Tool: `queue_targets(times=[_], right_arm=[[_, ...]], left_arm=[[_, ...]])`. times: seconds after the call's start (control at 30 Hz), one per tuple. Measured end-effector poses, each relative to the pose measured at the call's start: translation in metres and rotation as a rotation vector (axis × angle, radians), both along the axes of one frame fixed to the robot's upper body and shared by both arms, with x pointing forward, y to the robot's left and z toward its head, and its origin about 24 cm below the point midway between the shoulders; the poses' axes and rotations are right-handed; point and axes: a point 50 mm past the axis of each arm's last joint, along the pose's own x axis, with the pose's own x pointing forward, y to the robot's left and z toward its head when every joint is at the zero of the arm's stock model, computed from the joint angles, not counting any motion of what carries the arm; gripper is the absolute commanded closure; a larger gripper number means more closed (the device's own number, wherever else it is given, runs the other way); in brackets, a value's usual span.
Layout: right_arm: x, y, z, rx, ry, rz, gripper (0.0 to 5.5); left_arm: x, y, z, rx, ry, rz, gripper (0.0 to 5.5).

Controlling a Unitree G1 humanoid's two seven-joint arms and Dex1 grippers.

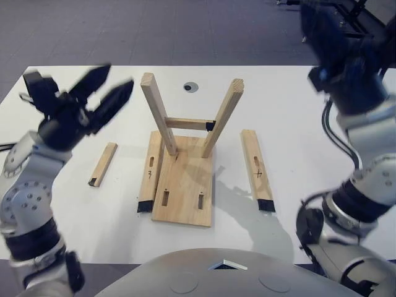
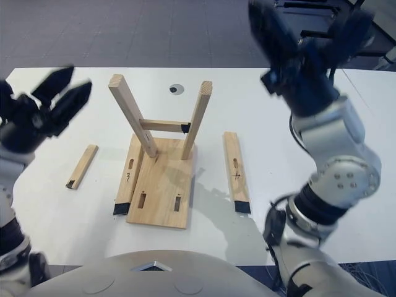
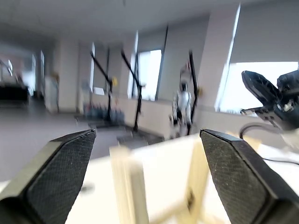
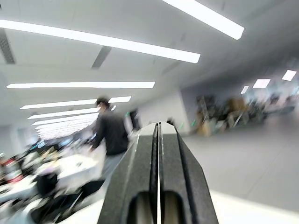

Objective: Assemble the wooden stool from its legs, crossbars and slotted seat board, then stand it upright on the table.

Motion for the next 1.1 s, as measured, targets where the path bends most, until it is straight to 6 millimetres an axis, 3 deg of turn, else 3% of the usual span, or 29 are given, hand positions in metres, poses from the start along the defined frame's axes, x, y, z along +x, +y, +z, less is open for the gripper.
queue_targets(times=[0.1, 0.2, 0.27, 0.4, 0.6, 0.7, 0.83, 0.97, 1.1], right_arm=[[-0.022, -0.005, -0.058, -0.137, 0.250, 0.086, 5.17], [-0.030, 0.007, -0.095, -0.327, 0.330, 0.087, 4.54], [-0.040, 0.018, -0.109, -0.460, 0.310, 0.144, 4.13], [-0.050, 0.028, -0.122, -0.604, 0.252, 0.285, 3.39], [-0.063, 0.031, -0.127, -0.688, 0.275, 0.499, 3.33], [-0.066, 0.032, -0.128, -0.705, 0.296, 0.547, 3.33], [-0.061, 0.037, -0.135, -0.846, 0.217, 0.546, 3.33], [-0.051, 0.042, -0.135, -0.881, 0.147, 0.520, 3.33], [-0.043, 0.044, -0.134, -0.867, 0.132, 0.487, 3.33]], left_arm=[[-0.017, 0.002, -0.035, 0.058, 0.167, -0.063, 1.37], [-0.030, -0.008, -0.059, 0.114, 0.253, -0.104, 0.94], [-0.040, -0.017, -0.072, 0.133, 0.297, -0.140, 0.63], [-0.055, -0.029, -0.085, 0.206, 0.351, -0.241, 0.10], [-0.073, -0.028, -0.104, 0.466, 0.464, -0.347, 0.10], [-0.078, -0.030, -0.097, 0.554, 0.434, -0.406, 0.10], [-0.068, -0.036, -0.090, 0.653, 0.335, -0.419, 0.10], [-0.060, -0.047, -0.093, 0.765, 0.247, -0.436, 0.10], [-0.067, -0.047, -0.099, 0.851, 0.238, -0.508, 0.10]])
